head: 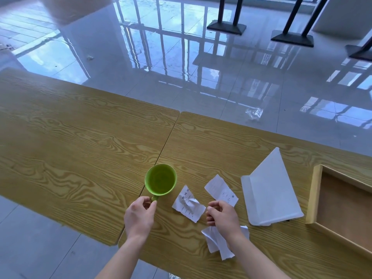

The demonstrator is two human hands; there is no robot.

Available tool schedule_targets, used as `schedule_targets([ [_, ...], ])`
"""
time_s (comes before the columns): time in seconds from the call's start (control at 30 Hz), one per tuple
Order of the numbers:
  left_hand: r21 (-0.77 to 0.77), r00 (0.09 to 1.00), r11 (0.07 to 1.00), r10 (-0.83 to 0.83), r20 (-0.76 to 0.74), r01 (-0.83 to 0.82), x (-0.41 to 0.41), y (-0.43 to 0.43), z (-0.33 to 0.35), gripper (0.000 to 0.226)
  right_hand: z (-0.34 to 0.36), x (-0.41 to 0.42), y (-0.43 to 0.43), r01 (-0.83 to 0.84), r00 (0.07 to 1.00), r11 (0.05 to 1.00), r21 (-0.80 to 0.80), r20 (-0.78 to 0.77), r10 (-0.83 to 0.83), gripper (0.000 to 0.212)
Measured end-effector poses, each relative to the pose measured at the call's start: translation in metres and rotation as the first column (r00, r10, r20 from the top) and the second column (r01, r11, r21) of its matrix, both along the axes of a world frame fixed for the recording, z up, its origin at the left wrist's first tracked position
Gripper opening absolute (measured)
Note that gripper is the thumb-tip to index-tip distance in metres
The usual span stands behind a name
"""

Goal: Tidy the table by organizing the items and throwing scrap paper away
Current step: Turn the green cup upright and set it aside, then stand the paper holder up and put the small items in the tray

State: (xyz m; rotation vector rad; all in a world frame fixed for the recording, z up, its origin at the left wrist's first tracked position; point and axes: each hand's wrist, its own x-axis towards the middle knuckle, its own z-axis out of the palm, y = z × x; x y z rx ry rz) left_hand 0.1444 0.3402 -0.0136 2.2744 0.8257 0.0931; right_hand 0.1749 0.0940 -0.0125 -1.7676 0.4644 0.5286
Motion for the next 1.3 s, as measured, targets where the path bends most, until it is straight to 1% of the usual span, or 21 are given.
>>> schedule_targets([
  [0.07,0.016,1.0,1.0,-0.009,0.03,0.008,-0.002,0.002,0.003,0.03,0.001,0.0,-0.001,-0.004,1.0,1.0,-0.005,0.001,0.004,0.008],
  [0.13,0.08,0.995,0.996,-0.042,0.086,0.035,-0.005,-0.001,0.008,0.032,0.001,-0.001,-0.002,-0.009,1.0,1.0,-0.012,0.002,0.009,0.008],
  [0.23,0.157,0.975,0.977,-0.167,0.145,0.144,-0.007,-0.019,0.019,0.03,0.001,-0.003,-0.006,-0.019,1.0,0.999,-0.049,0.02,0.02,0.008],
  [0.3,0.146,0.953,0.957,-0.27,0.137,0.251,-0.005,-0.04,0.025,0.027,0.002,-0.006,-0.01,-0.057,0.997,0.991,-0.124,0.052,0.064,0.007],
  [0.37,0.081,0.928,0.938,-0.346,0.14,0.338,-0.001,-0.063,0.03,0.024,0.005,-0.011,-0.015,-0.089,0.991,0.979,-0.184,0.079,0.105,0.007],
  [0.43,-0.002,0.901,0.912,-0.406,0.156,0.411,0.004,-0.086,0.035,0.021,0.009,-0.017,-0.023,-0.083,0.99,0.974,-0.212,0.095,0.105,0.006],
  [0.53,-0.091,0.846,0.848,-0.501,0.183,0.522,0.015,-0.12,0.045,0.022,0.014,-0.03,-0.042,-0.067,0.988,0.961,-0.269,0.118,0.102,0.006],
  [0.67,-0.218,0.796,0.768,-0.555,0.243,0.602,0.034,-0.162,0.067,0.022,0.022,-0.053,-0.076,-0.027,0.985,0.914,-0.406,0.147,0.095,0.006],
  [0.73,-0.285,0.773,0.719,-0.582,0.252,0.634,0.046,-0.18,0.08,0.031,0.025,-0.065,-0.097,0.04,0.986,0.891,-0.452,0.162,0.038,0.01],
  [0.77,-0.327,0.761,0.688,-0.598,0.251,0.648,0.052,-0.19,0.087,0.041,0.027,-0.068,-0.11,0.077,0.985,0.875,-0.478,0.173,0.007,0.011],
  [0.83,-0.47,0.757,0.614,-0.615,0.218,0.634,0.064,-0.207,0.097,0.074,0.03,-0.069,-0.139,0.142,0.979,0.838,-0.526,0.201,-0.039,0.01],
  [0.87,-0.553,0.766,0.579,-0.615,0.187,0.599,0.069,-0.215,0.101,0.091,0.032,-0.066,-0.155,0.174,0.973,0.816,-0.551,0.221,-0.058,0.008],
  [0.9,-0.619,0.775,0.551,-0.611,0.158,0.56,0.074,-0.223,0.104,0.103,0.032,-0.061,-0.172,0.208,0.967,0.788,-0.58,0.244,-0.076,0.008],
  [0.97,-0.687,0.783,0.513,-0.607,0.134,0.515,0.08,-0.236,0.108,0.113,0.033,-0.047,-0.204,0.269,0.952,0.711,-0.65,0.289,-0.096,0.015],
  [1.03,-0.7,0.787,0.506,-0.603,0.131,0.505,0.081,-0.248,0.11,0.113,0.032,-0.031,-0.23,0.284,0.944,0.633,-0.72,0.327,-0.051,0.021],
  [1.1,-0.688,0.801,0.533,-0.587,0.118,0.493,0.081,-0.258,0.111,0.106,0.028,-0.016,-0.251,0.222,0.954,0.572,-0.789,0.298,0.04,0.034],
  [1.2,-0.706,0.826,0.553,-0.559,0.078,0.441,0.08,-0.27,0.112,0.105,0.018,-0.001,-0.273,0.028,0.987,0.556,-0.831,0.112,0.119,0.052],
  [1.23,-0.707,0.829,0.558,-0.555,0.072,0.434,0.08,-0.273,0.112,0.103,0.013,0.001,-0.278,-0.037,0.989,0.555,-0.831,0.048,0.137,0.053],
  [1.27,-0.706,0.831,0.561,-0.552,0.07,0.432,0.08,-0.276,0.112,0.099,0.009,0.001,-0.28,-0.07,0.988,0.556,-0.828,0.021,0.155,0.05],
  [1.3,-0.708,0.834,0.562,-0.548,0.068,0.428,0.08,-0.277,0.112,0.095,0.005,-0.001,-0.281,-0.068,0.985,0.558,-0.827,0.035,0.172,0.043],
])
